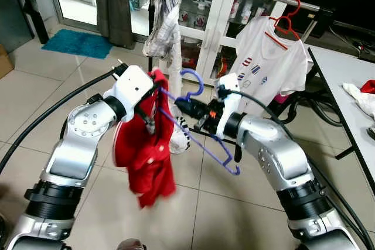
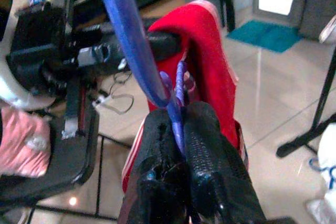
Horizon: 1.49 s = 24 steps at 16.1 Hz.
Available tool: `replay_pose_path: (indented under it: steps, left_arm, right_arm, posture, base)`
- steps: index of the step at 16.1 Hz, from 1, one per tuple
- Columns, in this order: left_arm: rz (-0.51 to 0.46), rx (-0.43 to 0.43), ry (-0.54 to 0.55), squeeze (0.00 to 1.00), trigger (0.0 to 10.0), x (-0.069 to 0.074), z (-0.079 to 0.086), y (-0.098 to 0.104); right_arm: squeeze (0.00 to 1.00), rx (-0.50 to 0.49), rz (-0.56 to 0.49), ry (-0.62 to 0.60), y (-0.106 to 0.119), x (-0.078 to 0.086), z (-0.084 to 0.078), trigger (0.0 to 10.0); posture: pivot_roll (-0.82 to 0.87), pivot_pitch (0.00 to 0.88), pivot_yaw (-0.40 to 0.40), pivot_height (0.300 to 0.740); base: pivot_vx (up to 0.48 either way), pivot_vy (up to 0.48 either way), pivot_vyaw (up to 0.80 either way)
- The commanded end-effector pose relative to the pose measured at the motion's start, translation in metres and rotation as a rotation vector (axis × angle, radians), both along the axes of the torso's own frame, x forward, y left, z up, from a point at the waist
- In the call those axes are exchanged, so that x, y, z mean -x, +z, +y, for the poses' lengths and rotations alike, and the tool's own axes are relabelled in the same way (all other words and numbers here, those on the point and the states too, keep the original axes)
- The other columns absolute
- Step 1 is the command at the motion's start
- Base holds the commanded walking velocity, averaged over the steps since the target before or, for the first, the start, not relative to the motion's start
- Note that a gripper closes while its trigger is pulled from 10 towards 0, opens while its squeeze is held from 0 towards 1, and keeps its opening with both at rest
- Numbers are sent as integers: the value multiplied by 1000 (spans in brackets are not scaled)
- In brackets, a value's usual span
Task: Hang hanger
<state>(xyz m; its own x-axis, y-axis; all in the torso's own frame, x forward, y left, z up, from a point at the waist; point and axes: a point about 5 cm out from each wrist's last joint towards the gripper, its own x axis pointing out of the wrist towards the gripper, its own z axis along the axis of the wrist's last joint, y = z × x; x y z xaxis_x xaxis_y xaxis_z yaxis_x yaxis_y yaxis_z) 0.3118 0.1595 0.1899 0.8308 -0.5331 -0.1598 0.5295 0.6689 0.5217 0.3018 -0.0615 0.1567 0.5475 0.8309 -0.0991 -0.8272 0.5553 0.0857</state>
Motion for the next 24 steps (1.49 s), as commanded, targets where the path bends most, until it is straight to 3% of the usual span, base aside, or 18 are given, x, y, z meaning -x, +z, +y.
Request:
replay_pose_path:
  steps: [1,4,8,17,20,21,23,24]
  left_arm:
    - [8,16,-62,0,0,2,-12,1]
    - [70,26,-96,0,0,5,-19,-10]
    - [99,31,-129,0,0,8,-26,-12]
    - [59,89,-85,0,0,12,-27,5]
    - [87,74,-98,0,0,14,-28,1]
    - [103,51,-93,0,10000,15,-28,-2]
    - [136,59,-107,0,10000,17,-28,-5]
    - [141,73,-109,1000,10000,16,-28,-4]
  right_arm:
    - [0,1,-12,60,4,5,5,10000]
    - [0,-98,60,27,6,6,10,10000]
    - [0,-159,110,-40,8,0,8,10000]
    - [0,-151,128,-147,8,-12,-2,10000]
    - [0,-153,128,-157,8,-14,-3,10000]
    - [0,-157,127,-158,9,-14,-2,10000]
    - [0,-159,125,-160,9,-15,-2,10000]
    - [0,-164,123,-161,10,-15,-3,10000]
  posture:
    - [65,0,-146,740]
    - [63,0,-145,740]
    - [62,0,-141,740]
    - [64,0,-144,740]
    - [67,0,-145,740]
    - [68,0,-143,740]
    - [66,0,-142,740]
    - [65,0,-140,740]
  base:
    - [0,0,0]
    - [0,0,0]
    - [0,0,0]
    - [0,0,0]
    - [0,0,0]
    - [0,0,0]
    - [0,0,0]
    - [0,0,0]
